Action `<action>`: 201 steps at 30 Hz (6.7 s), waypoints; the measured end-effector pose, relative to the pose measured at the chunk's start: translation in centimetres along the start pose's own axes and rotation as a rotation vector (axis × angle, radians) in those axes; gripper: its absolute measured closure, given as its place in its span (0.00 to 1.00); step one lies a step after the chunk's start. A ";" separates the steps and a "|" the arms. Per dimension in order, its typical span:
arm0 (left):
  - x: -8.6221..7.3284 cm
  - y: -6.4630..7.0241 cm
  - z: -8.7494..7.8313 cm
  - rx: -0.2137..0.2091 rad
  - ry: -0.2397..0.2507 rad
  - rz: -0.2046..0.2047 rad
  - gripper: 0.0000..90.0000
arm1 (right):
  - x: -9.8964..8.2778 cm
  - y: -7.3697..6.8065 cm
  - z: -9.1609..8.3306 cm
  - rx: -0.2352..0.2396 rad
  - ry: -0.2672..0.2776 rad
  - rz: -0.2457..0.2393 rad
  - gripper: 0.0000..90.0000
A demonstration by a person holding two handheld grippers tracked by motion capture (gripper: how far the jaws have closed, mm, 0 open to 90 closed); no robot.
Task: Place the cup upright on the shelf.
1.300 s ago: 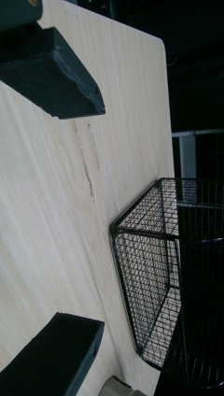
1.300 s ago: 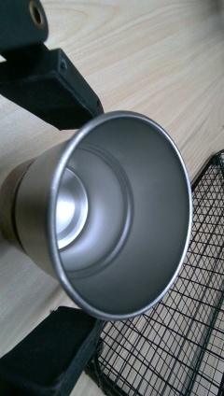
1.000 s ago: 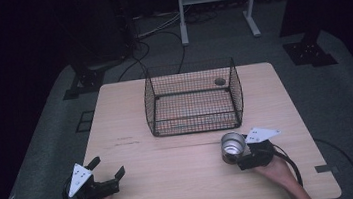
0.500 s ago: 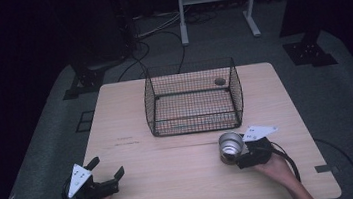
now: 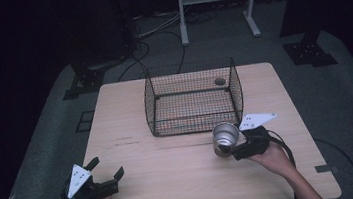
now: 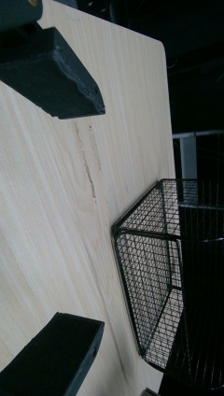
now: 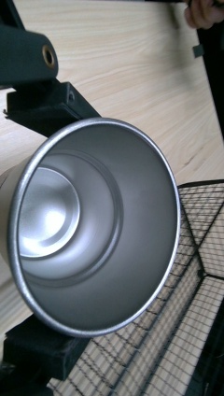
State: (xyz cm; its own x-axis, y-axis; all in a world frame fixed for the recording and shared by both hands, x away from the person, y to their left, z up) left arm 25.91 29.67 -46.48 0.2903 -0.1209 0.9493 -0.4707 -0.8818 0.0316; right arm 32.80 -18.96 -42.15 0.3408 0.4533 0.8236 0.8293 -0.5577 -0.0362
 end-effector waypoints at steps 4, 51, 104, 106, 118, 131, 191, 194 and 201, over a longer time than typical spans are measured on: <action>0.0 0.0 0.0 0.002 -0.002 0.004 0.00 | 0.9 0.2 -0.3 0.007 0.013 -0.001 0.20; 0.0 0.1 0.2 -0.006 -0.003 0.005 0.00 | 10.5 3.2 0.4 0.080 0.014 -0.019 0.20; 0.2 0.0 0.1 -0.011 0.011 0.007 0.00 | 19.4 8.9 7.3 0.053 -0.058 0.052 0.20; 0.2 0.0 0.1 -0.011 0.012 0.009 0.00 | 19.3 9.2 7.7 0.041 -0.062 0.058 0.20; 0.2 0.1 0.3 -0.010 0.005 0.022 0.00 | 17.5 11.3 10.7 0.005 -0.145 0.116 0.20; 0.2 0.1 0.3 -0.011 0.002 0.024 0.00 | 16.0 11.7 13.8 0.008 -0.215 0.154 0.20; 0.2 0.0 0.0 -0.002 0.014 0.006 0.00 | 13.1 12.9 16.9 -0.083 -0.363 0.180 0.14; 0.2 -0.1 -0.1 0.000 0.014 0.007 0.00 | 13.1 12.9 16.8 -0.083 -0.368 0.181 0.14; 0.2 -0.1 -0.2 0.001 0.016 0.008 0.00 | 13.1 13.0 16.6 -0.104 -0.361 0.187 0.14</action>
State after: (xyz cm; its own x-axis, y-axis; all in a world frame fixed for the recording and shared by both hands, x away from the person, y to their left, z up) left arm 25.88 29.79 -46.21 0.2731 -0.1204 0.9544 -0.4719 -0.8813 0.0238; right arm 55.43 -8.76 -41.20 0.6295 0.5421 0.5567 0.6959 -0.7120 -0.0936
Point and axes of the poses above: each handheld gripper's, and its own axes: z roughly forward along the jaws, x roughly out of its top, y roughly to its right, the point moved 1 cm from there along z, roughly forward along the jaws, and after that the axes turned 3 degrees about -y, right-handed, at the moved point
